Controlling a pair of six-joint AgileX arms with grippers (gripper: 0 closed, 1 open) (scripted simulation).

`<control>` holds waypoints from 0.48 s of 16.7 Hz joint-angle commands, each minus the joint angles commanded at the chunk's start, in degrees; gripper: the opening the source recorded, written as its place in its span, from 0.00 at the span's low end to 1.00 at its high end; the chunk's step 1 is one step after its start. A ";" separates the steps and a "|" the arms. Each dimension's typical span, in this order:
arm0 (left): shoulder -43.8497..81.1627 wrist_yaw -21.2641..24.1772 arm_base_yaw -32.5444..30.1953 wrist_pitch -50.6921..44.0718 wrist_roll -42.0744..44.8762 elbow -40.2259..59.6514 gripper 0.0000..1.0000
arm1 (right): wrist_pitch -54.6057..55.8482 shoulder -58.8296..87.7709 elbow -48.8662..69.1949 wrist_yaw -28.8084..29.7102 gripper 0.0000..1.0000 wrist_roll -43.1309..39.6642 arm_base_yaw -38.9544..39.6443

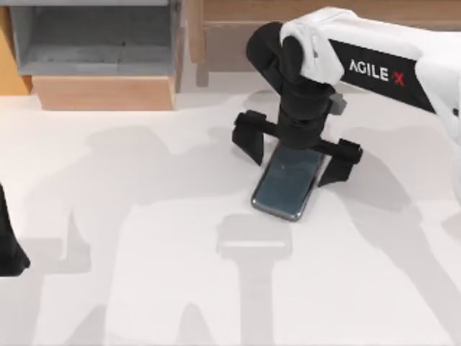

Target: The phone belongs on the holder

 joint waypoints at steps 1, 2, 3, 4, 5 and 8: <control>0.00 0.00 0.00 0.00 0.00 0.00 1.00 | 0.00 0.00 0.00 0.00 1.00 0.00 0.00; 0.00 0.00 0.00 0.00 0.00 0.00 1.00 | 0.00 0.00 0.00 0.00 1.00 0.00 0.00; 0.00 0.00 0.00 0.00 0.00 0.00 1.00 | 0.00 0.00 0.00 0.00 1.00 0.00 0.00; 0.00 0.00 0.00 0.00 0.00 0.00 1.00 | 0.00 0.00 0.00 0.00 0.92 0.00 0.00; 0.00 0.00 0.00 0.00 0.00 0.00 1.00 | 0.00 0.00 0.00 0.00 0.85 0.00 0.00; 0.00 0.00 0.00 0.00 0.00 0.00 1.00 | 0.00 0.00 0.00 0.00 0.62 0.00 0.00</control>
